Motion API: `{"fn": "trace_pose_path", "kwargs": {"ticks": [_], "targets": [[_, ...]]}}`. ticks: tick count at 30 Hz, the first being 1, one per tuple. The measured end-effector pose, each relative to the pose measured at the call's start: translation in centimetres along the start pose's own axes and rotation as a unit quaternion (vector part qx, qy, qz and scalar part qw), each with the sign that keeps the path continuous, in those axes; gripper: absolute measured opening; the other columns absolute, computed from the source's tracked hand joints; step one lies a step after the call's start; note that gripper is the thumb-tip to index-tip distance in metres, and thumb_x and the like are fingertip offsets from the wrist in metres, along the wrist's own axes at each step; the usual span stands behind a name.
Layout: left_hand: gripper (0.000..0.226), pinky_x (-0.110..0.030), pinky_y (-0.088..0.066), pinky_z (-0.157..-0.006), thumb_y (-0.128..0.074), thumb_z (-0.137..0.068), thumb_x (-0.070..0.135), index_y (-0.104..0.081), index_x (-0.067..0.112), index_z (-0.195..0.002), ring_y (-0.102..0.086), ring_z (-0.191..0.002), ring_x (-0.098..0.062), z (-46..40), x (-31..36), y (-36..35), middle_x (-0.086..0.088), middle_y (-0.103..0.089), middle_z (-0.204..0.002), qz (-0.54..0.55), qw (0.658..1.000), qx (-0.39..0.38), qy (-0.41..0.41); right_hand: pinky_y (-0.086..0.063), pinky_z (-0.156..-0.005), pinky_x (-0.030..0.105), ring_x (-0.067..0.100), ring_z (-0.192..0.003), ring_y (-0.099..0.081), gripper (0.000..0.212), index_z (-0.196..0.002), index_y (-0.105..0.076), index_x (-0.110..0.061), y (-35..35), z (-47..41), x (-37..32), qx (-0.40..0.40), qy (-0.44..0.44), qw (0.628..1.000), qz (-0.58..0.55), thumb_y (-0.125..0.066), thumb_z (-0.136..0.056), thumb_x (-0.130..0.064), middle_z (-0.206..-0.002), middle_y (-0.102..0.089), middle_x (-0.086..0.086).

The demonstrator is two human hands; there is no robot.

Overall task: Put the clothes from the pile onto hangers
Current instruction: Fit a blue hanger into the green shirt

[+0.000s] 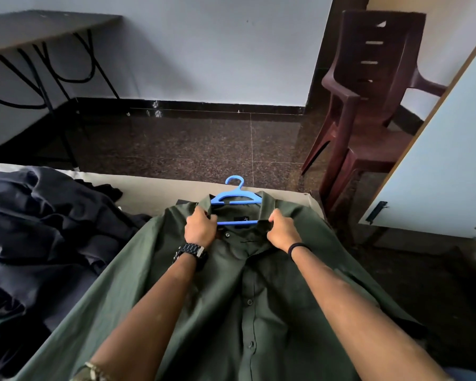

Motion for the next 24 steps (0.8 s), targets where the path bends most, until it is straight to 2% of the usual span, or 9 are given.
{"fn": "trace_pose_path", "kwargs": {"ticks": [2, 4, 6, 8, 10, 12, 16, 20, 24], "targets": [[0.027, -0.039, -0.046, -0.085, -0.052, -0.092, 0.025, -0.054, 0.003, -0.107, -0.056, -0.106, -0.038, -1.1, 2.0, 0.6, -0.022, -0.062, -0.11, 0.038, 0.999, 0.008, -0.027, -0.048, -0.075, 0.03, 0.032, -0.094, -0.061, 0.019, -0.092, -0.052, -0.014, 0.5, -1.0, 0.6, 0.019, -0.045, 0.993, -0.107, -0.063, -0.08, -0.004, -0.104, -0.061, 0.016], [0.023, -0.038, -0.055, -0.071, -0.054, -0.091, 0.025, -0.054, 0.009, -0.109, -0.063, -0.09, -0.032, -2.5, 3.3, 0.2, -0.018, -0.063, -0.104, 0.166, 0.986, -0.022, -0.014, -0.054, -0.075, 0.036, 0.029, -0.084, -0.063, 0.02, -0.085, -0.054, -0.015, 0.5, -1.8, 0.7, 0.026, -0.096, 0.958, -0.268, -0.067, -0.079, -0.001, -0.098, -0.064, 0.017], [0.035, -0.031, -0.05, -0.052, -0.057, -0.09, 0.028, -0.048, 0.012, -0.119, -0.06, -0.067, -0.023, -3.7, 3.4, -1.5, -0.017, -0.062, -0.096, 0.246, 0.965, -0.089, 0.008, -0.054, -0.07, 0.032, 0.022, -0.076, -0.06, 0.02, -0.095, -0.054, -0.006, 0.0, -2.3, -0.1, 0.002, -0.117, 0.892, -0.437, -0.059, -0.084, 0.01, -0.091, -0.06, 0.016], [0.047, -0.031, -0.047, -0.055, -0.059, -0.09, 0.032, -0.043, 0.011, -0.128, -0.056, -0.066, -0.024, -4.1, 3.0, -3.5, -0.015, -0.061, -0.091, 0.216, 0.966, -0.145, 0.008, -0.051, -0.071, 0.026, 0.016, -0.075, -0.056, 0.027, -0.11, -0.054, 0.003, -0.9, -2.3, -1.1, -0.045, -0.103, 0.861, -0.496, -0.051, -0.087, 0.016, -0.085, -0.057, 0.011], [0.038, -0.036, -0.053, -0.075, -0.061, -0.089, 0.026, -0.05, 0.01, -0.122, -0.061, -0.081, -0.026, -2.9, 2.6, -3.8, -0.012, -0.064, -0.095, 0.149, 0.981, -0.12, -0.024, -0.05, -0.069, 0.023, 0.014, -0.075, -0.057, 0.029, -0.113, -0.056, 0.003, -2.0, -2.0, -1.2, -0.077, -0.09, 0.889, -0.443, -0.053, -0.087, 0.013, -0.089, -0.06, 0.011], [0.024, -0.028, -0.045, -0.088, -0.06, -0.089, 0.013, -0.058, 0.006, -0.111, -0.061, -0.092, -0.022, -1.1, 2.3, -3.1, -0.009, -0.066, -0.1, 0.119, 0.989, -0.036, -0.075, -0.054, -0.064, 0.024, 0.017, -0.076, -0.061, 0.022, -0.102, -0.061, -0.006, -2.5, -2.0, -0.4, -0.048, -0.081, 0.934, -0.345, -0.061, -0.084, 0.006, -0.095, -0.065, 0.014], [0.017, -0.015, -0.038, -0.079, -0.062, -0.087, 0.007, -0.064, 0.003, -0.104, -0.062, -0.096, -0.021, 1.8, 0.4, -3.6, -0.011, -0.069, -0.1, 0.115, 0.99, -0.009, -0.079, -0.054, -0.047, 0.022, 0.015, -0.056, -0.062, 0.013, -0.081, -0.06, -0.012, -3.6, -1.3, 0.0, -0.008, -0.063, 0.972, -0.226, -0.072, -0.082, -0.014, -0.078, -0.066, 0.01], [0.017, -0.023, -0.042, -0.083, -0.064, -0.087, 0.012, -0.068, 0.002, -0.101, -0.063, -0.101, -0.026, 2.0, -0.5, -5.3, -0.013, -0.07, -0.102, 0.082, 0.994, -0.036, -0.064, -0.055, -0.077, 0.035, 0.024, -0.078, -0.067, 0.023, -0.073, -0.063, -0.013, -4.7, -1.0, -0.7, 0.014, -0.045, 0.985, -0.166, -0.077, -0.076, -0.031, -0.078, -0.07, 0.009], [0.026, -0.032, -0.044, -0.087, -0.064, -0.088, 0.022, -0.065, 0.005, -0.108, -0.058, -0.108, -0.029, 1.7, -0.8, -7.1, -0.014, -0.065, -0.112, 0.026, 0.997, -0.069, -0.032, -0.046, -0.074, 0.028, 0.025, -0.092, -0.065, 0.027, -0.085, -0.068, -0.005, -4.9, -0.5, -0.8, 0.038, -0.046, 0.992, -0.107, -0.074, -0.079, -0.031, -0.091, -0.07, 0.01]]}}
Point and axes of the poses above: each hand's wrist, its own z-axis away from the middle knuckle, its own y-axis out of the back of the hand, x = y × z, the point moved 6 cm from there along -z, towards the middle knuckle
